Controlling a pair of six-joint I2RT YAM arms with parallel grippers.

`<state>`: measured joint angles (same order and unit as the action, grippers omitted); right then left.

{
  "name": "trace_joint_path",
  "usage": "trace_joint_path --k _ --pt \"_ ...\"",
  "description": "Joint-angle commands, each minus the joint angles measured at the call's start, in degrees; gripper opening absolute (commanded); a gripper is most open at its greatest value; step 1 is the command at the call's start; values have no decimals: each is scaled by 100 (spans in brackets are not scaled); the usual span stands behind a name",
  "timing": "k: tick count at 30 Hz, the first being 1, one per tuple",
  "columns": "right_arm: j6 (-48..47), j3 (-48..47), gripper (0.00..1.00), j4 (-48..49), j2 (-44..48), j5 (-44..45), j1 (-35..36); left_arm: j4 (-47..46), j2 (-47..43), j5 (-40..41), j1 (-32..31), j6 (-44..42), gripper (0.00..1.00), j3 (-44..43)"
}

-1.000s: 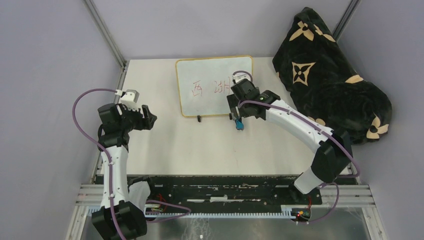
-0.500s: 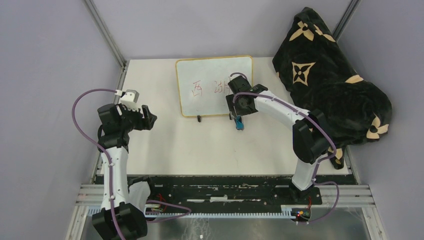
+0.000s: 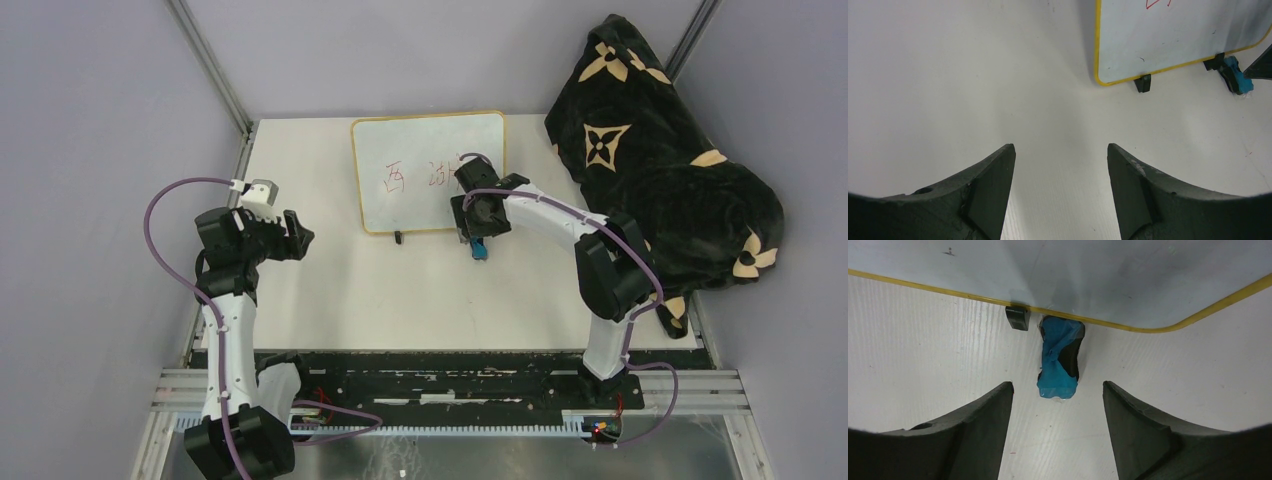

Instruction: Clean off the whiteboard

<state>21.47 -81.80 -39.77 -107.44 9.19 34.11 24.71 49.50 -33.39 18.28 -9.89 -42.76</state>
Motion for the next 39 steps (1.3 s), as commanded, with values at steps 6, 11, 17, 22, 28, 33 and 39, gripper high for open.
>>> trace_joint_path --k 6,11,17,22,28,33,39 --pt "204 361 72 343 73 -71 -49 -190 12 -203 15 -29 74 -39" --pt "230 373 71 405 -42 -160 -47 -178 16 -208 12 -39 74 -35" --pt "228 226 66 375 -211 -212 -52 -170 12 -212 15 -43 74 -38" --pt "238 116 64 354 -419 -233 -62 -127 -21 -212 14 -67 74 -48" --pt "231 29 64 349 -521 -209 -69 -124 -39 -203 13 -79 74 -21" --pt "248 15 61 375 -550 -173 -83 -125 -36 -210 14 -89 74 -21" --pt "252 15 53 408 -571 -185 -100 -129 -27 -221 11 -94 74 -22"
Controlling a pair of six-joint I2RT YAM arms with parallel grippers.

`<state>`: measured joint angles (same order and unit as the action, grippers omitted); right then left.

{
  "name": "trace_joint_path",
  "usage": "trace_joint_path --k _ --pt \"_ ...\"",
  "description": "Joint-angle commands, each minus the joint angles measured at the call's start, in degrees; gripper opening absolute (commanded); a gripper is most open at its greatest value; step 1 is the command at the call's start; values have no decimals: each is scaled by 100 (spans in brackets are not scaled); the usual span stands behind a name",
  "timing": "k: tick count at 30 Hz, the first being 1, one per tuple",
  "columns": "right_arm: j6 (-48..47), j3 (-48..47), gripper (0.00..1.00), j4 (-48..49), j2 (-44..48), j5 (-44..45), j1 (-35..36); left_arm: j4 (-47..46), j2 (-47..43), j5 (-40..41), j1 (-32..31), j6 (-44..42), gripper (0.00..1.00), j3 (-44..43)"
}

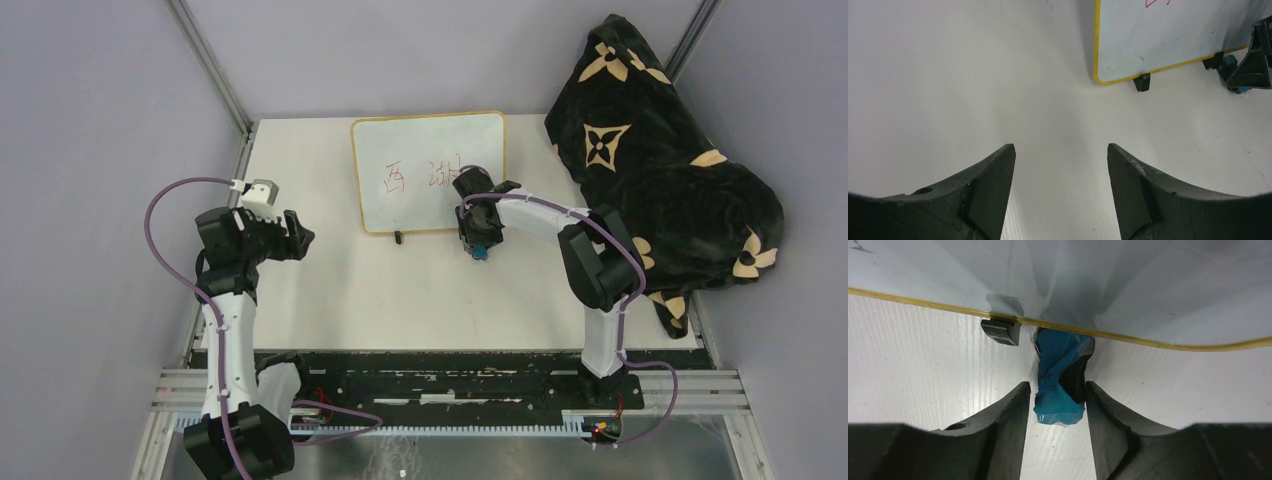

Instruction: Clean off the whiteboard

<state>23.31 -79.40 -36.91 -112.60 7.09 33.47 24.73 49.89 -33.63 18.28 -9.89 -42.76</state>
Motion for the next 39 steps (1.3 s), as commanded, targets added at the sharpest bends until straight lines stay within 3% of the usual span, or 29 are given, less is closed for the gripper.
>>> trace_joint_path --k 1,6,9,10,18,24,27,31,35,39 --pt "74 -223 50 114 -60 21 -42 -127 -74 -197 16 -98 74 -20" --pt "73 -196 30 124 -61 -34 -47 -127 -76 -188 15 -115 74 4" --pt "57 -190 3 83 -12 -91 -50 -124 -59 -197 14 -121 74 14" --pt "72 -161 1 62 54 -79 -47 -111 -51 -197 14 -131 74 14" --pt "170 744 1 75 1804 287 315 -137 33 -301 15 -126 74 -1" --pt "195 1316 1 56 3166 1702 1544 -691 113 -437 14 -6 79 183" --pt "235 1364 0 -32 3400 2462 2066 -1373 63 -718 17 123 81 487" --pt "184 1370 1 -1 3390 2535 2242 -2127 296 -1388 14 357 82 502" --pt "35 1341 0 68 3196 2368 2299 -1795 1207 -2063 11 273 81 -419" --pt "-47 1265 0 53 3201 2411 2313 -1446 2201 -2210 3 69 80 -1232"
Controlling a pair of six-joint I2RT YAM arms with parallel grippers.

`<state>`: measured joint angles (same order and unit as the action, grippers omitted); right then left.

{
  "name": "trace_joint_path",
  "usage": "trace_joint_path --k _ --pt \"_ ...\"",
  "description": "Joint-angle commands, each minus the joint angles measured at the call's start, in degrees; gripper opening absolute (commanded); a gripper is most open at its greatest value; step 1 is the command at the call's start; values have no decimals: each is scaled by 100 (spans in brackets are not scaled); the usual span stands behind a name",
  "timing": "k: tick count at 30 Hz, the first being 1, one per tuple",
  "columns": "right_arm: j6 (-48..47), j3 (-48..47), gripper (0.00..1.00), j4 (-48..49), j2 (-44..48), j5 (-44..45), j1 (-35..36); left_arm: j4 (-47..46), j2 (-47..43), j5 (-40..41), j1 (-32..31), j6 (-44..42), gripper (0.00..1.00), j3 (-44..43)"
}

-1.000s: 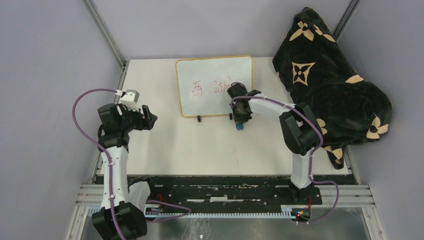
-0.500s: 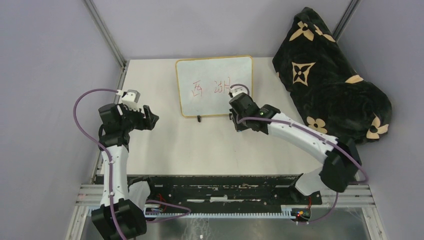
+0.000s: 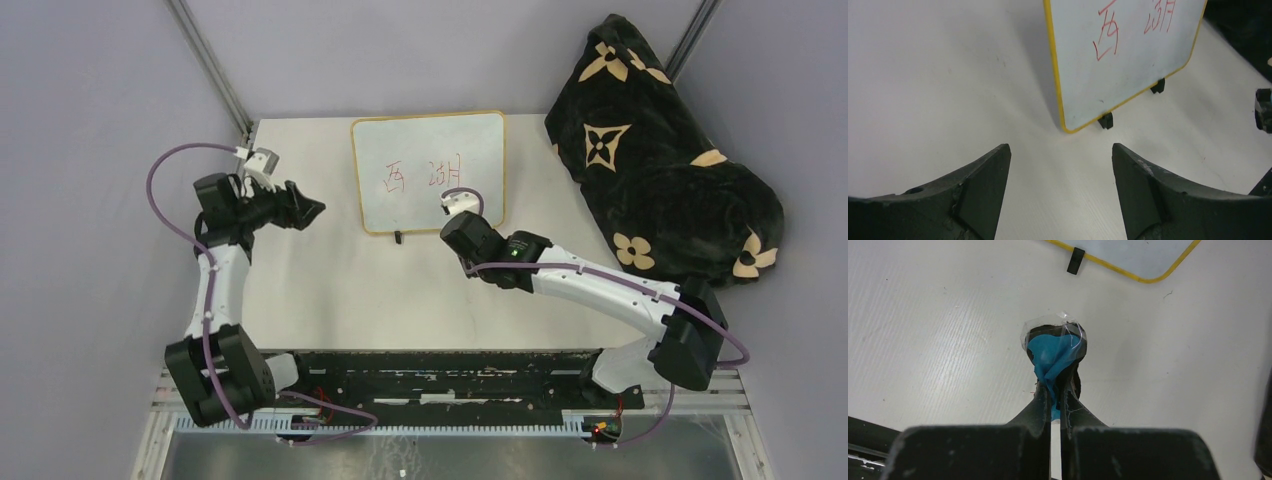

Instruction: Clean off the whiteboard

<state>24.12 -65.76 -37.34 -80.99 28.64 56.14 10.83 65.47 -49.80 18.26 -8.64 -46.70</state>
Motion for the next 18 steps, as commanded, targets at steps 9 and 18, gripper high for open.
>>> trace_joint_path --k 9,18 --pt "-541 -618 0 -161 320 484 43 -99 2636 -742 -373 -225 75 -2008" --pt "-764 -1297 1 -526 321 684 36 -609 4080 -984 -697 178 71 -3406"
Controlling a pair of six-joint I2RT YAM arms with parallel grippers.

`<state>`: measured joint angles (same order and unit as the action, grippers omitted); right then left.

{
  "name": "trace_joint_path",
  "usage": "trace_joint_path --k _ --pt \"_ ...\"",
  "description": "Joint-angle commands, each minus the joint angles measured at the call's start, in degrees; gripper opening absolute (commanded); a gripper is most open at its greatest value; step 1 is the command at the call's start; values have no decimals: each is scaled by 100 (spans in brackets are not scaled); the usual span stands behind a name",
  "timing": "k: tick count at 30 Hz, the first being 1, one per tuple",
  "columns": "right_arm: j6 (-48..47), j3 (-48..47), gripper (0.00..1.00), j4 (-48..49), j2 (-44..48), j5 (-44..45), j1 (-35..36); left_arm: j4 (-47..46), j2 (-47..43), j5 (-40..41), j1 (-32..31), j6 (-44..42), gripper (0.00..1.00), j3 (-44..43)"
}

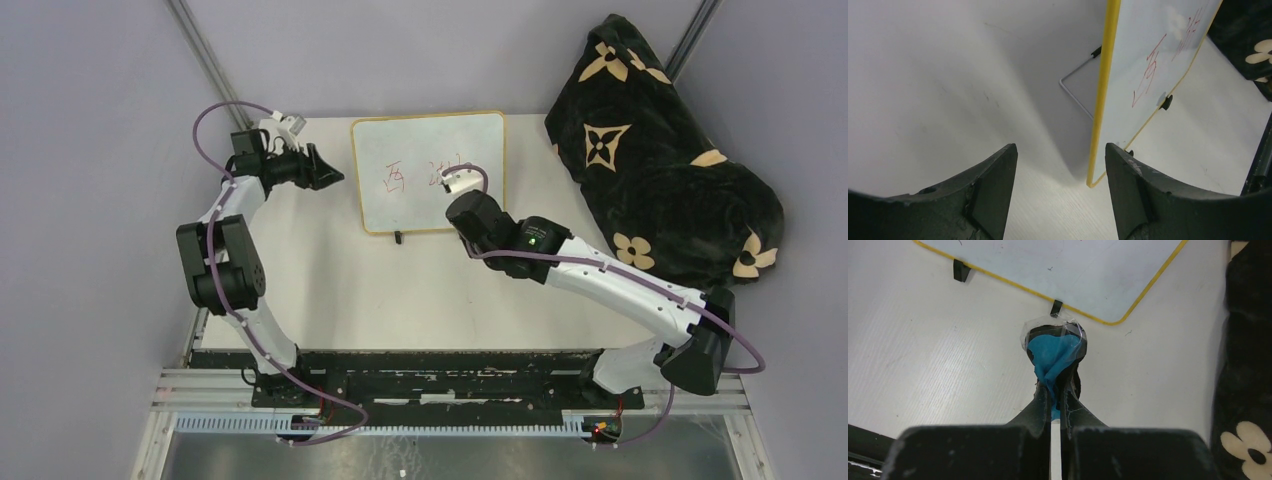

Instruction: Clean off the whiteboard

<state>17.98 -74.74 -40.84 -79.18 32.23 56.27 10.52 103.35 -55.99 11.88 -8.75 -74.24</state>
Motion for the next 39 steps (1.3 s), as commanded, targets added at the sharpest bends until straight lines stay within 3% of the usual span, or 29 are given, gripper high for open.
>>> trace_joint_path --k 1,7,19,39 --pt "-146 -441 1 -227 119 395 13 -776 393 -418 -57 344 71 -739" --pt "-165 -742 1 -424 -77 523 -66 -1339 1083 -759 -168 1067 71 -1549" --pt "-272 -1090 1 -571 -130 323 -459 -2516 1308 -1127 -495 2361 71 -2169" --pt "-453 -1105 0 -423 -180 11 -661 -3044 2047 -2094 -687 2925 67 -2924"
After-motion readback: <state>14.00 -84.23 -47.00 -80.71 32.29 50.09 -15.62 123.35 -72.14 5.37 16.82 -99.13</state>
